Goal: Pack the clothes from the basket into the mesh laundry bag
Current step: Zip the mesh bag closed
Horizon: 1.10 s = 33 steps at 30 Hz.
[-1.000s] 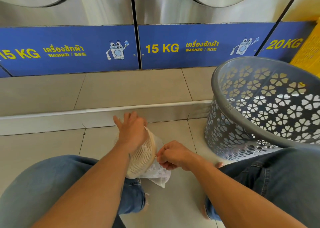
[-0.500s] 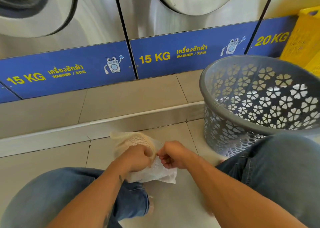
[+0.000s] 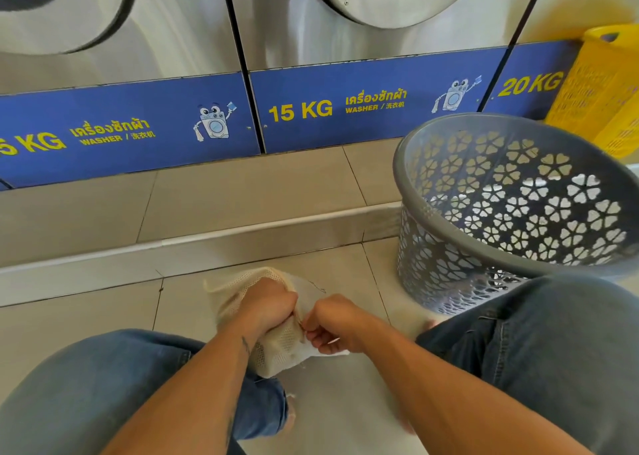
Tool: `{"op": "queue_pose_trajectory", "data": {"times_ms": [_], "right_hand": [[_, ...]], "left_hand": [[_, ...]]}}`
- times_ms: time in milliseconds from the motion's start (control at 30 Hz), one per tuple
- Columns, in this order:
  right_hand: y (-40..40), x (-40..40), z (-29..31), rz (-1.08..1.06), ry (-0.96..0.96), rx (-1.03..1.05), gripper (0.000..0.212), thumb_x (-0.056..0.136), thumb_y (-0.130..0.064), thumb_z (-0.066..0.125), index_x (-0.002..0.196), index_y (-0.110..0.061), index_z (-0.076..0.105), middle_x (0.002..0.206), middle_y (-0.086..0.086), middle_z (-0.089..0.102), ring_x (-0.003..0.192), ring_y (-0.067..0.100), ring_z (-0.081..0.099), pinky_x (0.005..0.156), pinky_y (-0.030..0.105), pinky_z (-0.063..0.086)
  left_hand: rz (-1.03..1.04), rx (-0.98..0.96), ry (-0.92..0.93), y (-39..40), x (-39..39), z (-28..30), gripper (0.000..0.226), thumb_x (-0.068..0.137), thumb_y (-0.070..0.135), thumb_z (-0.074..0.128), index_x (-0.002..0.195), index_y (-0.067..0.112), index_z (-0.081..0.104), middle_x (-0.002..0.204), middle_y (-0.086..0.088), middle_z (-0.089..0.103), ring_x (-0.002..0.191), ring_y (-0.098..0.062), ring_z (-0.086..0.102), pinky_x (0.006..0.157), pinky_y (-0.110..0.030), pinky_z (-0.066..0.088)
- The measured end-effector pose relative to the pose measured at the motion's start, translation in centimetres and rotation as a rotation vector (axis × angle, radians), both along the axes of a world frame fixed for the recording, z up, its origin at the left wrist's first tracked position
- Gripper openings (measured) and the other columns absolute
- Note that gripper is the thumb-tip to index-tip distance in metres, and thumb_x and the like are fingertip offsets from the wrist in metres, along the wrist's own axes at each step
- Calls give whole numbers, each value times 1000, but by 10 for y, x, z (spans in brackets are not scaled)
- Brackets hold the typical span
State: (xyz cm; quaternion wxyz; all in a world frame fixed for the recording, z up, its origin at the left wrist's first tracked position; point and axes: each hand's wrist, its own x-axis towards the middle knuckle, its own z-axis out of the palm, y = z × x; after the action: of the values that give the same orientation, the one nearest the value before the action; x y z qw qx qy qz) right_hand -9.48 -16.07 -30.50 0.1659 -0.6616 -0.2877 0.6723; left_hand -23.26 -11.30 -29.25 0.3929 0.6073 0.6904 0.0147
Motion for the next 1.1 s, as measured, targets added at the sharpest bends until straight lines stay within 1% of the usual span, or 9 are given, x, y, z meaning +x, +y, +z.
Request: {"op": "queue_pose_trajectory", "data": {"times_ms": [167, 300, 467, 567, 633, 700, 767, 867, 1100], "right_hand": [[4, -2, -7, 10, -54, 12, 10, 79, -5, 66, 88, -8, 65, 67, 3, 52, 58, 15, 49, 60, 27, 50], [5, -3, -11, 61, -42, 30, 7, 81, 0, 64, 87, -4, 64, 73, 9, 55, 61, 17, 51, 63, 31, 49], [-1, -2, -14, -25, 44, 101, 10, 82, 3, 61, 80, -6, 65, 73, 10, 58, 59, 17, 55, 59, 28, 52], [-2, 2, -17, -92, 33, 162, 18, 79, 8, 59, 74, -8, 65, 67, 9, 58, 56, 17, 53, 62, 32, 52], [-3, 3, -20, -89, -26, 197, 21, 79, 8, 60, 69, -10, 66, 64, 9, 60, 56, 19, 55, 62, 33, 54], [-5, 3, -22, -69, -79, 223, 23, 79, 6, 62, 66, -12, 67, 63, 9, 62, 57, 19, 58, 63, 32, 57], [-6, 1, -21, -60, -100, 231, 21, 78, 5, 62, 67, -11, 69, 64, 10, 64, 58, 19, 60, 63, 32, 58], [-7, 1, -18, -74, -112, 236, 19, 77, 5, 63, 68, -9, 70, 63, 10, 64, 56, 19, 60, 62, 31, 58], [-8, 1, -21, -188, -79, 215, 9, 79, 2, 68, 76, -3, 73, 65, 12, 65, 55, 20, 61, 60, 31, 58]], "left_hand": [[31, 25, -32, 5, -4, -8, 36, 89, 27, 56, 56, 17, 46, 57, 0, 48, 56, -18, 49, 56, -31, 38], [66, 55, -58, 4, -8, -10, 38, 94, 28, 53, 58, 17, 49, 59, 1, 52, 59, -18, 52, 56, -30, 37], [27, 22, -149, 3, -9, -7, 36, 97, 29, 46, 64, 17, 51, 59, 2, 50, 54, -13, 47, 56, -28, 38], [-77, -95, -214, 0, -5, 2, 12, 89, 17, 55, 87, 23, 66, 88, 6, 65, 78, -10, 58, 68, -24, 43], [-162, -185, -212, -5, -3, 6, 30, 82, 11, 65, 108, 25, 61, 105, 3, 65, 91, -10, 58, 72, -21, 45], [-230, -209, -168, -10, -2, 6, 48, 75, 8, 72, 115, 28, 54, 106, 2, 63, 91, -12, 58, 68, -21, 44], [-225, -167, -130, -16, -2, 2, 54, 71, 7, 74, 113, 33, 52, 97, 3, 61, 85, -13, 57, 68, -24, 44], [-179, -80, -114, -22, 0, -4, 47, 73, 6, 70, 103, 37, 52, 85, 3, 62, 74, -13, 55, 61, -25, 44], [-132, -27, -154, -23, 2, -5, 40, 74, 2, 65, 97, 34, 55, 87, -2, 67, 70, -14, 54, 58, -25, 44]]}}
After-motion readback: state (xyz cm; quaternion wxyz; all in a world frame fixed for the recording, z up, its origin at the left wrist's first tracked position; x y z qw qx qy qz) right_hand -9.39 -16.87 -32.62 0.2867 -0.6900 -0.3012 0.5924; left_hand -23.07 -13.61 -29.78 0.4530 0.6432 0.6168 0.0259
